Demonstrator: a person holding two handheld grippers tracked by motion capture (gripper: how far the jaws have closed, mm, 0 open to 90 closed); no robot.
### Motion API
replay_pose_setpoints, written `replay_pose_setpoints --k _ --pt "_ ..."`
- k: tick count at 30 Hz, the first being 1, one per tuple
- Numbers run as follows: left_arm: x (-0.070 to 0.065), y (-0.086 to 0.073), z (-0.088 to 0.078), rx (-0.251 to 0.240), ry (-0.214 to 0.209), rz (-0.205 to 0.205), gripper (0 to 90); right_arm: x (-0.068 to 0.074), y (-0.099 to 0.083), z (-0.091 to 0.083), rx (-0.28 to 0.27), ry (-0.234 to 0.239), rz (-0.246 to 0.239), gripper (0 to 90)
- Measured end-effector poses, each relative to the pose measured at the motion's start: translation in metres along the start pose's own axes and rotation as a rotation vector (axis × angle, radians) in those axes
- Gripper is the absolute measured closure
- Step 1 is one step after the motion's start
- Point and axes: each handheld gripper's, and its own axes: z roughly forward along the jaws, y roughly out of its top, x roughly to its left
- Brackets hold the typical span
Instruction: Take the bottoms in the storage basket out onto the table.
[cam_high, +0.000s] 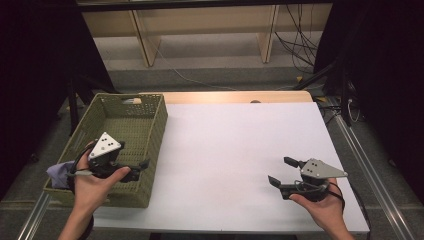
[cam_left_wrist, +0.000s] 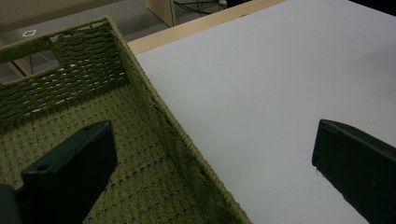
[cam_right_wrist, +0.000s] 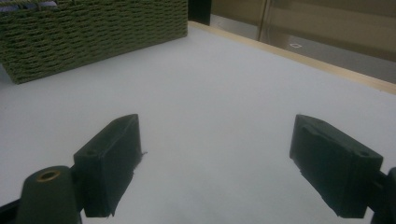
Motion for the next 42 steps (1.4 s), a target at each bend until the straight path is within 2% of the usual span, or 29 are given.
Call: replay_pose_setpoints --k 18,32,42 --pt "0.038 -0.010 -0.021 0.014 0.095 -0.054 0.0 0.000 0.000 0.001 0.001 -0.001 0.003 17.5" --pt "0.070 -0.028 -0.046 0.029 0.189 -0.110 0.0 0.000 -0.001 0.003 0.008 0.003 0.004 17.5" --pt "0.092 -0.041 -0.057 0.054 0.242 -0.143 0.0 0.001 -0.002 0.004 0.013 0.004 0.003 17.6"
